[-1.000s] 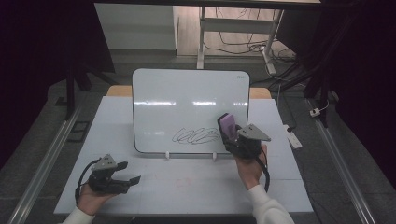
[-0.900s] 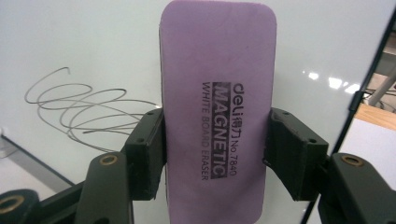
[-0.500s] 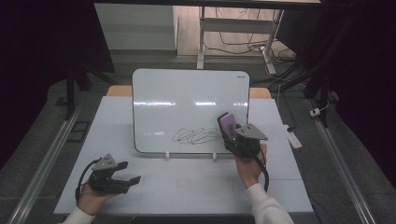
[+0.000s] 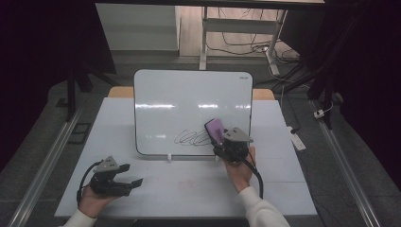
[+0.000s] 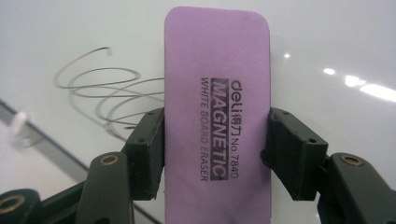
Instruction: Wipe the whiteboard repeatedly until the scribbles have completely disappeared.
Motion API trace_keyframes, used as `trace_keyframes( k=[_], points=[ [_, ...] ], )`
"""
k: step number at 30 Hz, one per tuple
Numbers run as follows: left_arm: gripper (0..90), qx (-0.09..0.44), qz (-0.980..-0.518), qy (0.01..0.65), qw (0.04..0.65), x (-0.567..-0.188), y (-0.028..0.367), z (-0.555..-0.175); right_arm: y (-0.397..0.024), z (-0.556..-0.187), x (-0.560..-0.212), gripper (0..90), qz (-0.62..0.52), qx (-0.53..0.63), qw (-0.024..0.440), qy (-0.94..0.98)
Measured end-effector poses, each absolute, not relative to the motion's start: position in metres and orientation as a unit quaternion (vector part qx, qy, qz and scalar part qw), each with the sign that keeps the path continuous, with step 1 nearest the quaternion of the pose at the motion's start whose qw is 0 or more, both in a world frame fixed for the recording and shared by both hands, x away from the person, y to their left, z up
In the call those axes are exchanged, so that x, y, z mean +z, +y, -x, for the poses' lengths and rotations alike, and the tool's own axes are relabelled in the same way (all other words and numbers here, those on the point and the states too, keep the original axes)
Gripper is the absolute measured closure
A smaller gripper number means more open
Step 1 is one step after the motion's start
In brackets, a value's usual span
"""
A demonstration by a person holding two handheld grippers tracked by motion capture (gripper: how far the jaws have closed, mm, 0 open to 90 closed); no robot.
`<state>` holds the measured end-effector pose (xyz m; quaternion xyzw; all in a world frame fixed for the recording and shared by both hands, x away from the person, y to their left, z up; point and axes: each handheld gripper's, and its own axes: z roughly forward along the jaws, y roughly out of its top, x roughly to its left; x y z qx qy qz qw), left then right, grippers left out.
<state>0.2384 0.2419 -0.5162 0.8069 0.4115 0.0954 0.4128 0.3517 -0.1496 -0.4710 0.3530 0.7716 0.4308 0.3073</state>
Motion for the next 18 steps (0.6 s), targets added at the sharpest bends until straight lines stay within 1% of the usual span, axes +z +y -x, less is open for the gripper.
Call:
trace_keyframes(
  k=[3, 6, 8, 10, 12, 18],
  points=[
    [19.5, 0.096, -0.807, 0.411, 0.412, -0.516, 0.242, -0.238, -0.141, -0.35, -0.474, 41.1, -0.345, 0.434, 0.29, 0.78],
    [19.5, 0.095, -0.806, 0.412, 0.414, -0.516, 0.242, -0.238, -0.138, -0.349, -0.475, 41.1, -0.337, 0.428, 0.295, 0.785],
    [19.5, 0.095, -0.806, 0.413, 0.414, -0.516, 0.243, -0.238, -0.142, -0.351, -0.473, 41.1, -0.341, 0.435, 0.283, 0.784],
    [19.5, 0.095, -0.806, 0.413, 0.414, -0.516, 0.243, -0.238, -0.144, -0.35, -0.472, 41.1, -0.342, 0.431, 0.296, 0.781],
    [19.5, 0.095, -0.806, 0.413, 0.414, -0.516, 0.243, -0.238, -0.149, -0.351, -0.468, 41.0, -0.341, 0.42, 0.32, 0.777],
    [19.6, 0.094, -0.807, 0.412, 0.413, -0.516, 0.243, -0.239, -0.178, -0.359, -0.459, 41.0, -0.371, 0.422, 0.345, 0.752]
  ],
)
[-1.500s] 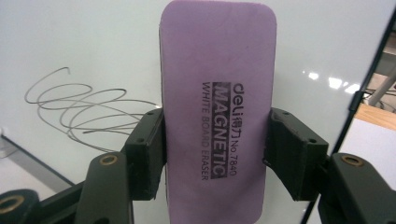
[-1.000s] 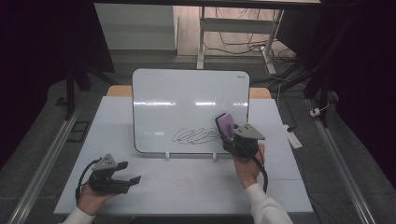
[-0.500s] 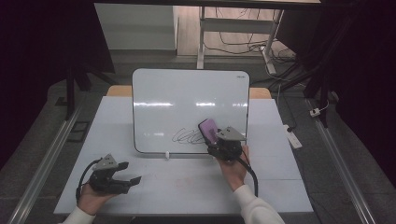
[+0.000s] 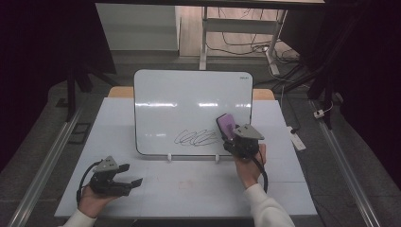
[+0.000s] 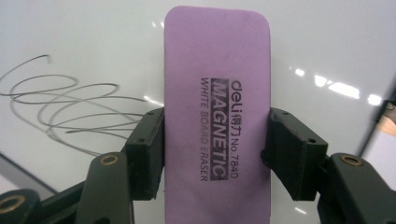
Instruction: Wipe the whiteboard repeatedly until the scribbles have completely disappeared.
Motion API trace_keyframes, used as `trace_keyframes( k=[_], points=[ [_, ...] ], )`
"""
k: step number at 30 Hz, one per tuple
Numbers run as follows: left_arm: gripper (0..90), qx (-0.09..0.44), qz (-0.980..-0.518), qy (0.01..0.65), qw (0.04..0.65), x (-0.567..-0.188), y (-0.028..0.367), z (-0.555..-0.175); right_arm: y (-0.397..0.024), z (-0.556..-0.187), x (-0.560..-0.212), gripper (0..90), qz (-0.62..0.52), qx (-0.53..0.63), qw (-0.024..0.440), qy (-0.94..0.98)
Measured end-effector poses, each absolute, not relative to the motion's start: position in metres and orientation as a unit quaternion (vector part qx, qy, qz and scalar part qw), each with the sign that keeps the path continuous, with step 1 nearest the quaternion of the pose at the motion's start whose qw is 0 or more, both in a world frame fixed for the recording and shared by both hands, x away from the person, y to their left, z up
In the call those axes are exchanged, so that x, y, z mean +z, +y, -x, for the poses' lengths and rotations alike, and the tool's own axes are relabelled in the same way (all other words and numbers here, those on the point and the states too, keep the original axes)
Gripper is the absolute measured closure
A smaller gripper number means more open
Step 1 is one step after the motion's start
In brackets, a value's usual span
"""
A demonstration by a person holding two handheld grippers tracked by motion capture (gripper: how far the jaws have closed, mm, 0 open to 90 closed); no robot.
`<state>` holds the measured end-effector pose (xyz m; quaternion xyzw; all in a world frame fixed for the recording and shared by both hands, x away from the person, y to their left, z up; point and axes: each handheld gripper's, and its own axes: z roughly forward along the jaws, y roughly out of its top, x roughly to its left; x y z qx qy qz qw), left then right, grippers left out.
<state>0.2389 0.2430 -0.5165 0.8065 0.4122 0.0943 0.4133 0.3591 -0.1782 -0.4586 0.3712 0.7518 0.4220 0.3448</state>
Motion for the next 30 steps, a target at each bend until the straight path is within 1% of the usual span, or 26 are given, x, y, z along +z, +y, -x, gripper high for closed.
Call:
trace_keyframes(
  k=[3, 5, 7, 16, 21, 25, 28, 30],
  points=[
    [19.6, 0.094, -0.807, 0.412, 0.412, -0.517, 0.242, -0.239, -0.183, -0.36, -0.458, 41.0, -0.379, 0.427, 0.339, 0.748],
    [19.6, 0.094, -0.807, 0.411, 0.412, -0.516, 0.242, -0.239, -0.18, -0.36, -0.458, 41.1, -0.375, 0.424, 0.341, 0.75],
    [19.6, 0.094, -0.807, 0.411, 0.412, -0.516, 0.242, -0.239, -0.176, -0.359, -0.46, 41.1, -0.373, 0.43, 0.331, 0.753],
    [19.6, 0.094, -0.807, 0.41, 0.414, -0.516, 0.243, -0.24, -0.124, -0.348, -0.476, 41.1, -0.318, 0.423, 0.299, 0.795],
    [19.6, 0.094, -0.808, 0.409, 0.414, -0.516, 0.244, -0.239, -0.102, -0.344, -0.481, 41.0, -0.291, 0.415, 0.294, 0.81],
    [19.6, 0.094, -0.807, 0.41, 0.414, -0.516, 0.245, -0.24, -0.106, -0.346, -0.479, 41.1, -0.295, 0.42, 0.285, 0.809],
    [19.6, 0.095, -0.807, 0.41, 0.414, -0.516, 0.245, -0.239, -0.111, -0.348, -0.474, 41.0, -0.302, 0.412, 0.309, 0.802],
    [19.6, 0.095, -0.807, 0.41, 0.414, -0.516, 0.245, -0.239, -0.118, -0.351, -0.47, 41.1, -0.314, 0.418, 0.313, 0.793]
  ],
)
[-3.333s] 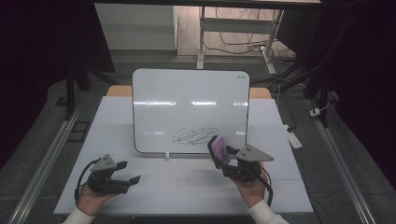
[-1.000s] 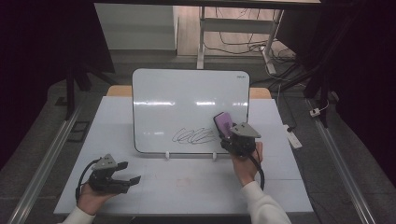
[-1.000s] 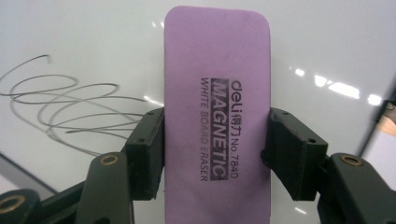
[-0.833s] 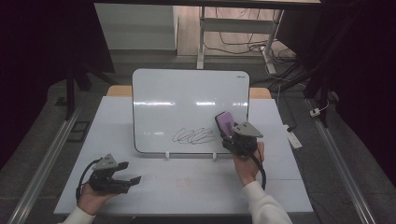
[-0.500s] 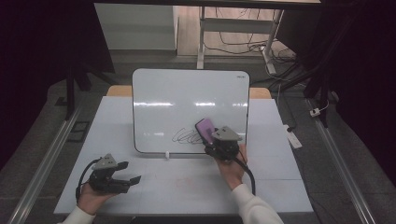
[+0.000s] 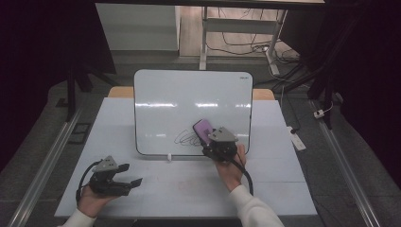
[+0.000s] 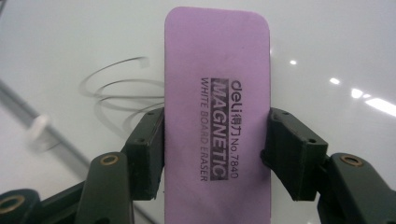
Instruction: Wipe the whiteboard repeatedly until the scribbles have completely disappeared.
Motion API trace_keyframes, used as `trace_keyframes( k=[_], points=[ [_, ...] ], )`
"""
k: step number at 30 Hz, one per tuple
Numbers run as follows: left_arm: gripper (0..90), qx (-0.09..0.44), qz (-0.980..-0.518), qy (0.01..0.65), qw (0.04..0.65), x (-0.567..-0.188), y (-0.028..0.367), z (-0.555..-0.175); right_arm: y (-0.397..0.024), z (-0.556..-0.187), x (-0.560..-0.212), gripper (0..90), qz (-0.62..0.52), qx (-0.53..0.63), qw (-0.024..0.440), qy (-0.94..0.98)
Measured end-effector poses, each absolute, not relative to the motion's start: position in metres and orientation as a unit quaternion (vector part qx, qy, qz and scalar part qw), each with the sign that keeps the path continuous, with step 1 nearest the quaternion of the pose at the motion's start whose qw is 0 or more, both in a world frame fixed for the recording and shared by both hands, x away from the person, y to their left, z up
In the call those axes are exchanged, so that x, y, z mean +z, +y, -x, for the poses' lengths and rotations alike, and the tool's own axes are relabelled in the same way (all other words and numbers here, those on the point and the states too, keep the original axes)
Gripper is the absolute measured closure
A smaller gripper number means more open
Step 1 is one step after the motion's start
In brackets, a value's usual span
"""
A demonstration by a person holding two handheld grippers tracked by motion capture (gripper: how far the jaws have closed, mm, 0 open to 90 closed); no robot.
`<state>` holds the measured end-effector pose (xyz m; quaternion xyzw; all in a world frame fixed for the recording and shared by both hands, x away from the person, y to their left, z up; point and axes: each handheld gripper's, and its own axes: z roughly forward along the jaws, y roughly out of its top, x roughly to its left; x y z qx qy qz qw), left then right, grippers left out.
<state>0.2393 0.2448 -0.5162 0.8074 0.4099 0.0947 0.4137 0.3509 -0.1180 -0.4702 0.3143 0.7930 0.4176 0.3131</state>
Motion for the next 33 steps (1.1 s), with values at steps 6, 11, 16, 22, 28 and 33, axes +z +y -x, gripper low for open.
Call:
trace_keyframes(
  k=[6, 11, 16, 22, 28, 33],
  points=[
    [19.7, 0.094, -0.807, 0.41, 0.414, -0.516, 0.245, -0.239, -0.138, -0.359, -0.461, 41.1, -0.346, 0.432, 0.321, 0.768],
    [19.7, 0.095, -0.807, 0.409, 0.414, -0.516, 0.244, -0.239, -0.121, -0.355, -0.467, 41.1, -0.328, 0.428, 0.319, 0.78],
    [19.7, 0.095, -0.808, 0.409, 0.414, -0.516, 0.245, -0.239, -0.093, -0.346, -0.479, 41.0, -0.295, 0.422, 0.297, 0.804],
    [19.7, 0.095, -0.808, 0.408, 0.415, -0.516, 0.245, -0.239, -0.083, -0.344, -0.482, 41.0, -0.281, 0.418, 0.289, 0.814],
    [19.7, 0.095, -0.807, 0.408, 0.415, -0.516, 0.245, -0.239, -0.103, -0.352, -0.47, 41.0, -0.307, 0.424, 0.315, 0.791],
    [19.7, 0.094, -0.808, 0.409, 0.414, -0.516, 0.245, -0.239, -0.131, -0.362, -0.457, 41.1, -0.346, 0.428, 0.342, 0.761]
  ],
)
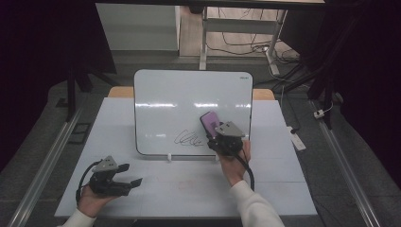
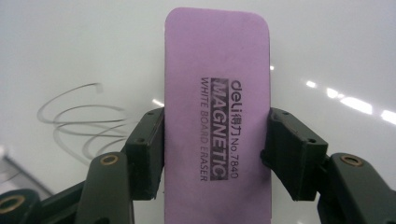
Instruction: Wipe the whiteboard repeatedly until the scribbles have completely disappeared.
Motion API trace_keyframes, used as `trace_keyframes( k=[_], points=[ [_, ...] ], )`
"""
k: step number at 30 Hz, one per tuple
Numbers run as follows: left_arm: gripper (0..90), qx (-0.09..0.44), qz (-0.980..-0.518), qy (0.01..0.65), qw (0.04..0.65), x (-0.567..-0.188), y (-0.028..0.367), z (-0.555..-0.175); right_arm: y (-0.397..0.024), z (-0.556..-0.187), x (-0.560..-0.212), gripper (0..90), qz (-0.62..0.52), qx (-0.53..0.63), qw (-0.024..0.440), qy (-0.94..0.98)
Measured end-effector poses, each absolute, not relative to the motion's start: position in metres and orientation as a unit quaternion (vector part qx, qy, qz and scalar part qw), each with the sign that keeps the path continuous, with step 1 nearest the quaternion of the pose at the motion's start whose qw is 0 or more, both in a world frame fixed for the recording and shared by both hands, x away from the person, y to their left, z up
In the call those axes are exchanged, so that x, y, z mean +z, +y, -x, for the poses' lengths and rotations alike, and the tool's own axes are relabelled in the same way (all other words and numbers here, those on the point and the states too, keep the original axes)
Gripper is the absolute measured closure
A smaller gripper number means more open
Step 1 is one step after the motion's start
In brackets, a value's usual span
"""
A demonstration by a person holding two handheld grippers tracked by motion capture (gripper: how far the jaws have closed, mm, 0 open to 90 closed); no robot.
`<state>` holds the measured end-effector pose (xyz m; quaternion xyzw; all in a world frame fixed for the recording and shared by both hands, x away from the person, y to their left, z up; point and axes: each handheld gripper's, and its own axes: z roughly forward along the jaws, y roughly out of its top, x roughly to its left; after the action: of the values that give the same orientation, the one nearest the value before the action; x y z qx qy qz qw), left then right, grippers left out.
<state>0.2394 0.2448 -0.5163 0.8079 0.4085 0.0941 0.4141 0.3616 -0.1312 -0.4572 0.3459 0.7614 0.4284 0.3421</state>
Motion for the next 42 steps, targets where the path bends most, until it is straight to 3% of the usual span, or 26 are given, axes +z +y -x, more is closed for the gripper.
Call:
trace_keyframes(
  k=[13, 25, 29, 42],
  points=[
    [19.7, 0.093, -0.809, 0.407, 0.414, -0.517, 0.244, -0.239, -0.123, -0.357, -0.463, 41.1, -0.338, 0.42, 0.352, 0.765],
    [19.7, 0.091, -0.81, 0.406, 0.413, -0.517, 0.244, -0.239, -0.072, -0.334, -0.491, 41.1, -0.264, 0.395, 0.331, 0.815],
    [19.7, 0.091, -0.809, 0.408, 0.413, -0.517, 0.245, -0.24, -0.075, -0.336, -0.488, 41.1, -0.269, 0.402, 0.316, 0.816],
    [19.7, 0.092, -0.81, 0.407, 0.412, -0.517, 0.245, -0.24, -0.089, -0.342, -0.48, 41.1, -0.286, 0.405, 0.328, 0.804]
  ],
)
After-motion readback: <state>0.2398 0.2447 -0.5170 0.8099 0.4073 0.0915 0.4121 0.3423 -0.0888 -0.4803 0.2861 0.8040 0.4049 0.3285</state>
